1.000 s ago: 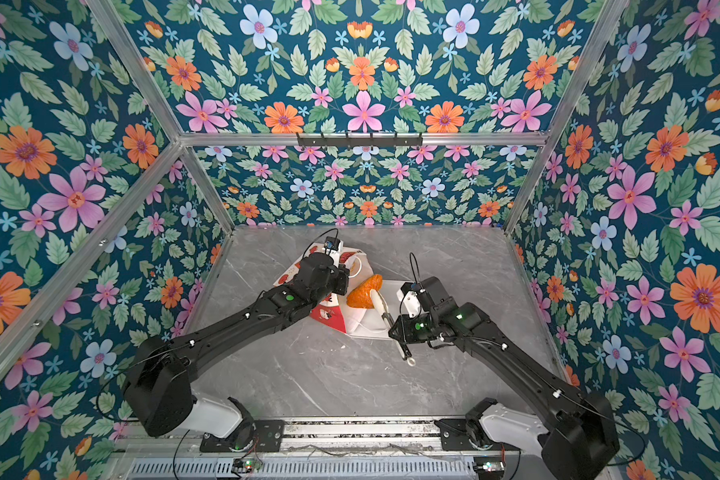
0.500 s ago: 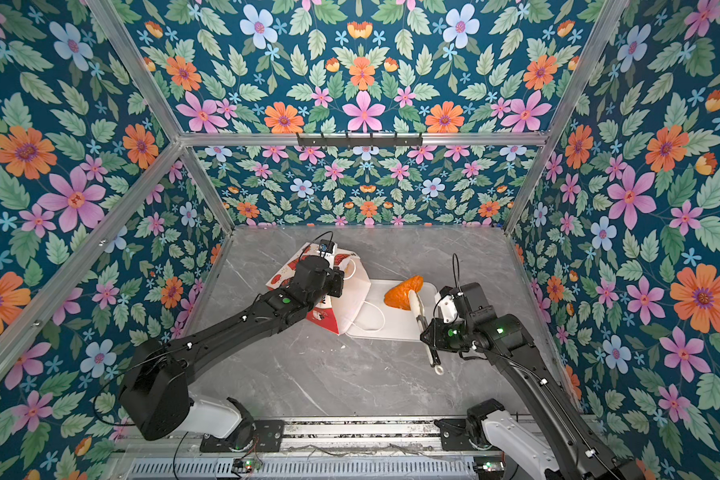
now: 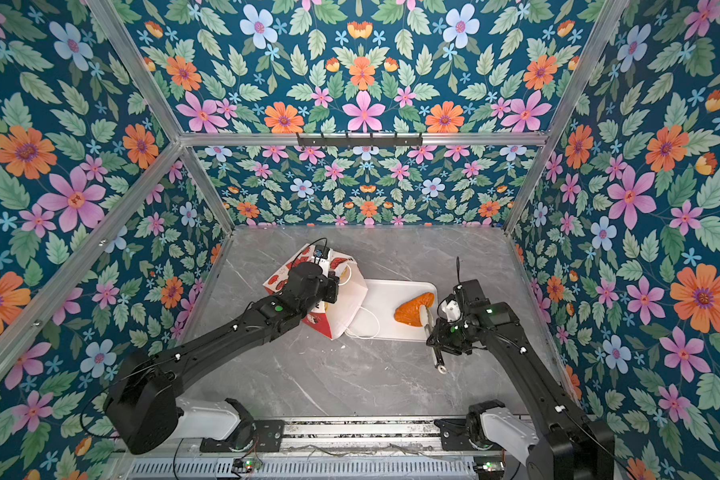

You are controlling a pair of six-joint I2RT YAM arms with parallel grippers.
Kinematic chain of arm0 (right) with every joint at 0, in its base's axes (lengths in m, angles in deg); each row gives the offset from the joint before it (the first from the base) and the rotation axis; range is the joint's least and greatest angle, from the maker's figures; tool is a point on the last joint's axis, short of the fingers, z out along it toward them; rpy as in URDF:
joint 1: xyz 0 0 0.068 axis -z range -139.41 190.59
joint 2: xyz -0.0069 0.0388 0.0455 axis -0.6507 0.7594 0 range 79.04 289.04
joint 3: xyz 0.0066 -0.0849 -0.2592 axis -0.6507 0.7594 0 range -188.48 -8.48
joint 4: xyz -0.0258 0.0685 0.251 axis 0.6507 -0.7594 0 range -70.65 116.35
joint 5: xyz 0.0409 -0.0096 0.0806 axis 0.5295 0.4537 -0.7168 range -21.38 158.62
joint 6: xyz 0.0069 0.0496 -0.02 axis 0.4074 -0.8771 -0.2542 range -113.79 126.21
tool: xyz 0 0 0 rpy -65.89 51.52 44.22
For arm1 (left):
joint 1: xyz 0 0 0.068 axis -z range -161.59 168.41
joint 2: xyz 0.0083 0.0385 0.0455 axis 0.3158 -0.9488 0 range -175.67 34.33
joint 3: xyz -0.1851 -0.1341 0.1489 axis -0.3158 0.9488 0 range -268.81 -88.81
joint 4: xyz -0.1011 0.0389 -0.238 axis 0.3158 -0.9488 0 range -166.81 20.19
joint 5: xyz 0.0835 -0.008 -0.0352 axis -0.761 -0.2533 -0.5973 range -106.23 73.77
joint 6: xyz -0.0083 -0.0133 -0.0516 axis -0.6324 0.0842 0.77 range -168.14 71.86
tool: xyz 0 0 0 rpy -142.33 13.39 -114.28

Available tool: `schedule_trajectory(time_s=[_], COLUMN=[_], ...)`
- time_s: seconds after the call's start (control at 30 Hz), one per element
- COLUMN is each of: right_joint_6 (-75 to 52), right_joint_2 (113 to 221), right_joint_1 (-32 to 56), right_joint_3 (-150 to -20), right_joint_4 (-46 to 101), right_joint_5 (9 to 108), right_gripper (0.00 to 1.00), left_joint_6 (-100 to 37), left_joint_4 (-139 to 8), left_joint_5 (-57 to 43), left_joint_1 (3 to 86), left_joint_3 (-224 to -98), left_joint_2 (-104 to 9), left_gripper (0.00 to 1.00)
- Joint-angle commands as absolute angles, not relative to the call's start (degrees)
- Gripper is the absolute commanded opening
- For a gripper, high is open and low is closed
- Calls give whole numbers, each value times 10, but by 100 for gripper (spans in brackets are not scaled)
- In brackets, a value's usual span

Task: Take the fake bread out of the paper bag
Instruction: 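Pull the croissant out with the tongs and set it on the white tray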

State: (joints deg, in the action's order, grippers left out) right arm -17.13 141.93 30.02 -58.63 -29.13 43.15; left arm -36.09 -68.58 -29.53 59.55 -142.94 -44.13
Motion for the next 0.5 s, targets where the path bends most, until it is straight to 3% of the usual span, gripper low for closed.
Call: schedule_trajectory(time_s=[0.0, 0.47], right_joint_6=[-155, -155], right_joint_2=[1437, 1480], right_joint_1=[317, 332], right_joint_3=[-585, -609], right_joint_4=[-266, -241], right_joint_5=[425, 449], right_gripper=[31, 47], left_joint_6=[-357, -352], left_joint_4=[-660, -641], left_joint_5=[-289, -280], left_joint_1=[595, 592], left_joint_3=[-1424, -1411], left_joint_2=[-440, -449], left_gripper=[0, 0])
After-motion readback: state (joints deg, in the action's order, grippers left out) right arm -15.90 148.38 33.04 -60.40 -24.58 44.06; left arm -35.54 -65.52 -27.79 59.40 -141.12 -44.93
